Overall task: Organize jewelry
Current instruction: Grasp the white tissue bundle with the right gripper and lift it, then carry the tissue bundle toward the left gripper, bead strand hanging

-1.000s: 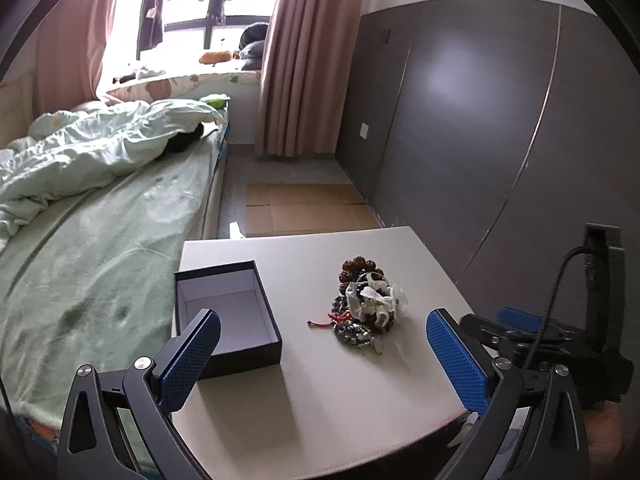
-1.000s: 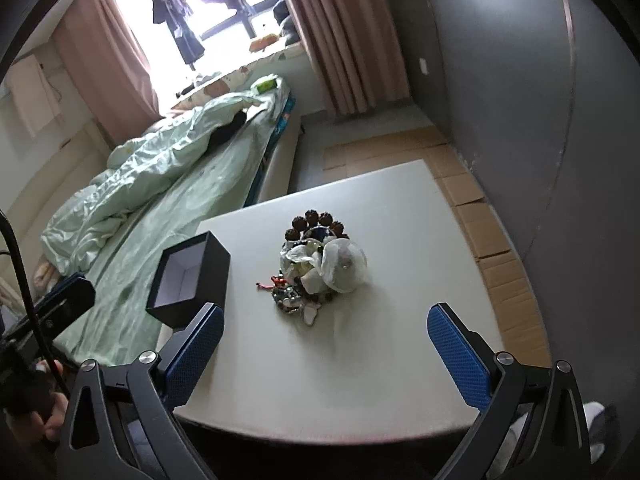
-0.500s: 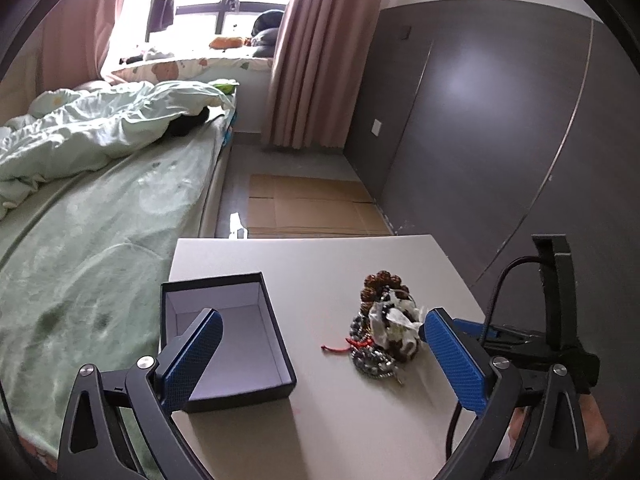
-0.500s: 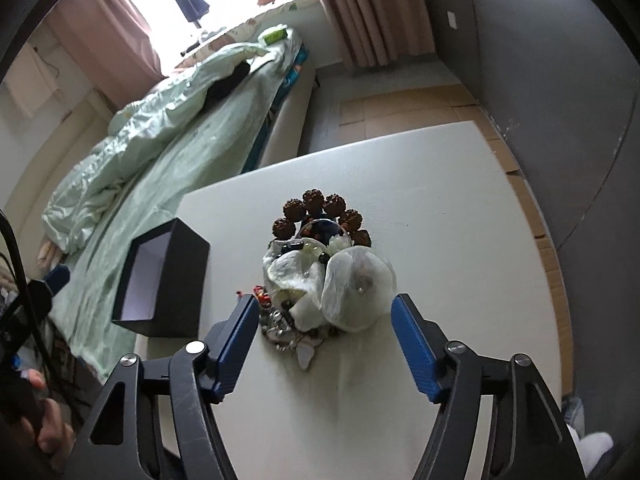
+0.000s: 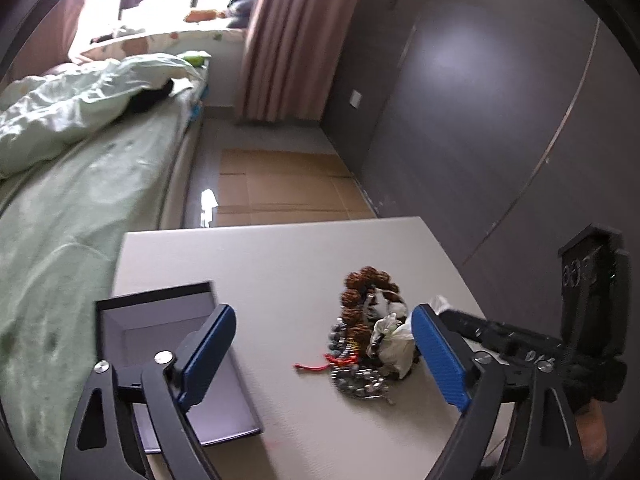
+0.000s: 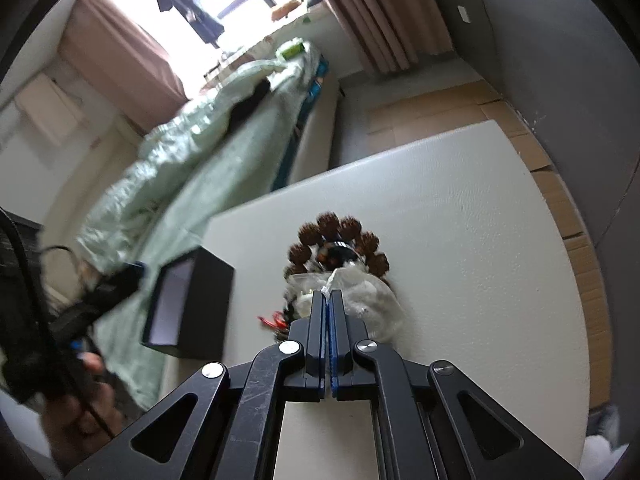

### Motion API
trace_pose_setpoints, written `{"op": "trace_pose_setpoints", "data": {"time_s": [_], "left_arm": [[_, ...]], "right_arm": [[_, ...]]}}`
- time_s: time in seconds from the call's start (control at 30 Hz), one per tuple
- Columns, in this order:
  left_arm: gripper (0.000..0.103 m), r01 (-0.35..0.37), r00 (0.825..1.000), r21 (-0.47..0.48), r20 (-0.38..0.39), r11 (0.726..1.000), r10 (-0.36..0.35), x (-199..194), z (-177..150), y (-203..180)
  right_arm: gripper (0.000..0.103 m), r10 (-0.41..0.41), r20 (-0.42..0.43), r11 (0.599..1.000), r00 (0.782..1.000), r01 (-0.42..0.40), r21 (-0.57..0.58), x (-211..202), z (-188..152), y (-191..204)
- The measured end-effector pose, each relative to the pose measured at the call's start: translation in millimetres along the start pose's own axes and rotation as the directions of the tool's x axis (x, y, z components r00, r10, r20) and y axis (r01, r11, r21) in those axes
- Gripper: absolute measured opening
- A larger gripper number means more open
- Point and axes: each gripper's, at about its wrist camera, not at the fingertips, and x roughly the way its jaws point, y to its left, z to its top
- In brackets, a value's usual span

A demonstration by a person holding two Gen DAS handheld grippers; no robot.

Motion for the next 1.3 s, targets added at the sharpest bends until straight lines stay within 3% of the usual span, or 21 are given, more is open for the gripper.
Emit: {"op": "trace_pose_setpoints", "data": {"time_s": [0.3, 0.43, 0.7, 0.83, 1.0, 1.07, 1.2, 1.3], "left_arm": [[0.066, 0.051, 0.994, 0.090, -0.098, 0.995, -0.042, 32.1, -7.2, -29.6], [0.065, 0.089, 0.987, 0.118, -0.145, 0.989, -0.071, 48.5, -14.8, -41.1], [0.056, 0.104, 0.978, 0.216, -0.198, 0.971, -0.061, 66.1, -22.9, -70.2], [0.053, 0.112, 0.977, 0.254, -0.202, 0.961, -0.061, 71.8, -21.8, -83.6], [0.047, 0.107, 0.978, 0.297, -0.201, 0.949, -0.047, 77.2, -21.5, -94.8], [0.045, 0.102, 0.980, 0.302, -0.197, 0.948, -0.042, 78.0, -19.9, -96.5], [0.041, 0.109, 0.981, 0.314, -0.189, 0.943, -0.050, 81.9, -13.7, -101.7], [0.041, 0.138, 0.979, 0.332, -0.189, 0.933, -0.077, 83.0, -10.0, -109.3]], "right_arm": [[0.003, 0.120, 0.131, 0.989, 0.984, -0.130, 0.067, -34.6, 1.2, -12.3], [0.003, 0.155, 0.175, 0.979, 0.972, -0.176, 0.108, -46.5, -1.0, -21.1], [0.003, 0.010, 0.117, 0.977, 0.993, -0.035, 0.212, -47.7, -10.3, -51.0], [0.003, -0.007, 0.097, 0.972, 0.995, -0.016, 0.235, -52.1, -17.7, -60.9], [0.003, -0.087, 0.036, 0.969, 0.996, 0.076, 0.236, -48.2, -28.7, -72.4], [0.003, -0.106, 0.060, 0.963, 0.993, 0.087, 0.256, -55.8, -30.6, -79.3], [0.003, -0.033, 0.215, 0.963, 0.976, -0.027, 0.270, -87.8, -27.4, -83.3], [0.003, 0.032, 0.247, 0.958, 0.968, -0.101, 0.270, -91.6, -26.8, -83.3]]}}
